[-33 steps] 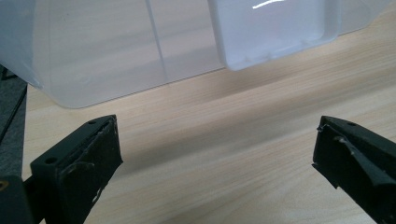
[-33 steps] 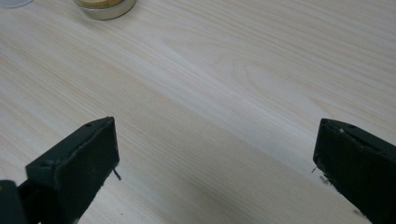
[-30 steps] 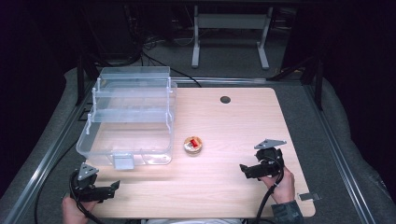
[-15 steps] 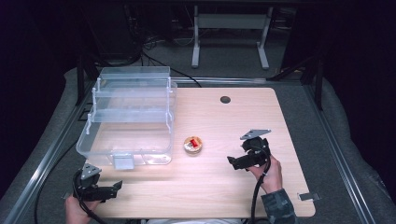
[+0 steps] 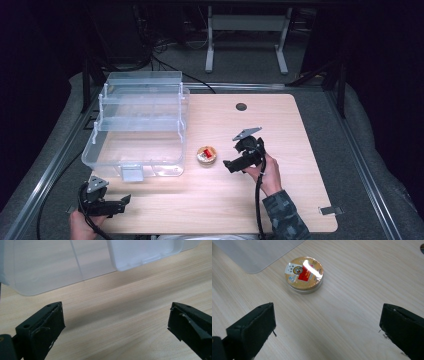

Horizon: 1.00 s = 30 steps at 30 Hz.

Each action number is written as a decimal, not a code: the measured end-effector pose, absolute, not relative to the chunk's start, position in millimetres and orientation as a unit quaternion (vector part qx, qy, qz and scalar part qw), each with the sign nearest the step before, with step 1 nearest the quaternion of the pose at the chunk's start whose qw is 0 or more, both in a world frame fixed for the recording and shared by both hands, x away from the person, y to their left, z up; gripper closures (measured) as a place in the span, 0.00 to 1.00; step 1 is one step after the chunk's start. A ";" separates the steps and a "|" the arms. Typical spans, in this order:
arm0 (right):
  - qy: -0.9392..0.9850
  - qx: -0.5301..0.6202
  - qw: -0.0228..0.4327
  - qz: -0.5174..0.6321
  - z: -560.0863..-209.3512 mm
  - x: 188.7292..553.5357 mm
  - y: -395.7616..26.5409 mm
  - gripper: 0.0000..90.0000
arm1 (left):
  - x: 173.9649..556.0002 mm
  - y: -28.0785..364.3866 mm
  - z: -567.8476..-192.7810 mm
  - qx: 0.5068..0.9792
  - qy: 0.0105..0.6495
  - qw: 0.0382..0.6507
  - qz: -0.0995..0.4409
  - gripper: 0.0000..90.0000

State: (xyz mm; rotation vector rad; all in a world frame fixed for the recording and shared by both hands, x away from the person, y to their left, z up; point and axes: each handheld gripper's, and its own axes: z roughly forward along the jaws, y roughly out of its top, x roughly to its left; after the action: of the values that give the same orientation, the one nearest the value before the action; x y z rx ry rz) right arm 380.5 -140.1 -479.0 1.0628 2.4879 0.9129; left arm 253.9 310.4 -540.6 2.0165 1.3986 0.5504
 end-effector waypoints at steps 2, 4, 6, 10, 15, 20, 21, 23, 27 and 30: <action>0.864 0.368 0.140 0.314 -481.1 386.5 -133.2 0.00 | 254.3 309.8 -540.5 0.764 0.528 0.307 0.208 0.01; 0.866 0.365 0.135 0.312 -482.9 392.4 -126.8 0.00 | 254.7 309.2 -541.1 0.763 0.528 0.309 0.207 0.01; 0.868 0.362 0.132 0.313 -484.0 397.4 -119.9 0.00 | 254.9 309.0 -541.6 0.763 0.528 0.309 0.207 0.01; 0.874 0.353 0.127 0.307 -486.7 408.2 -103.6 0.00 | 255.4 308.3 -545.5 0.764 0.530 0.306 0.203 0.01; 0.879 0.343 0.126 0.306 -490.9 419.3 -84.7 0.01 | 255.5 308.4 -547.5 0.766 0.530 0.306 0.198 0.01; 0.887 0.335 0.116 0.296 -497.9 425.5 -68.8 0.01 | 254.9 310.7 -547.7 0.764 0.532 0.308 0.196 0.01; 0.891 0.331 0.114 0.290 -500.9 427.3 -64.4 0.01 | 254.8 311.1 -548.1 0.764 0.533 0.308 0.196 0.01; 0.891 0.332 0.114 0.287 -505.9 429.9 -58.6 0.00 | 254.9 311.6 -548.5 0.763 0.533 0.308 0.195 0.01; 0.897 0.335 0.104 0.269 -518.9 438.0 -49.0 0.00 | 256.0 310.3 -549.8 0.763 0.533 0.311 0.193 0.01; 0.899 0.334 0.102 0.264 -523.6 439.6 -44.8 0.00 | 256.2 308.9 -550.2 0.763 0.534 0.310 0.192 0.01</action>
State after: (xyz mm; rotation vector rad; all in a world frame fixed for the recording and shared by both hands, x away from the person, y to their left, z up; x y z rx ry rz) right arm 439.6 -44.8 -523.6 0.9856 2.6547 0.7795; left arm 256.2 308.9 -550.2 2.0158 1.4098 0.5078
